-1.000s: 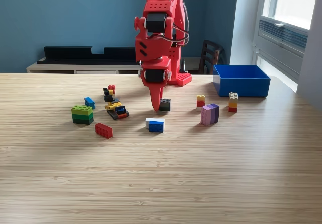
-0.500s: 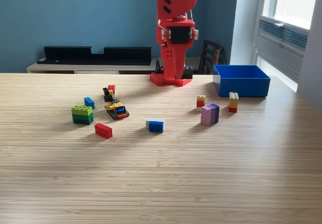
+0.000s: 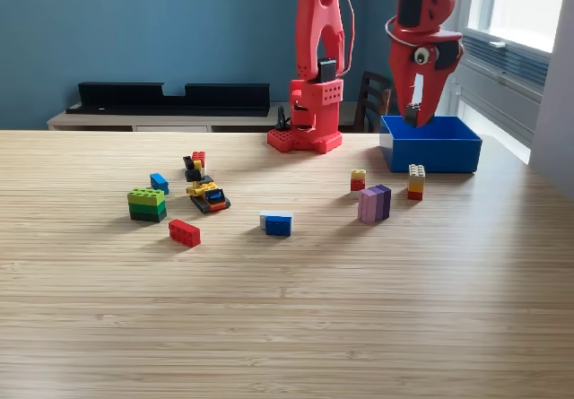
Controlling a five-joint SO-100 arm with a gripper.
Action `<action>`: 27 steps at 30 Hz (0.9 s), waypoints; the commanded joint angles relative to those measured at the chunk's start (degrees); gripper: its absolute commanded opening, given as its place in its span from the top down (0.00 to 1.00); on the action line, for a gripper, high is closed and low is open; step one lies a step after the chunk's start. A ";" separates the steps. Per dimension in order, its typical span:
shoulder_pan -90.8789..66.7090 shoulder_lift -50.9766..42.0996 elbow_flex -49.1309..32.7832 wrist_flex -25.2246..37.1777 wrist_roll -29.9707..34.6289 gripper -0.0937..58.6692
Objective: Grasp a lego block and put it in the bin.
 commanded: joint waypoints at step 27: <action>-26.98 3.69 0.35 1.67 -8.26 0.43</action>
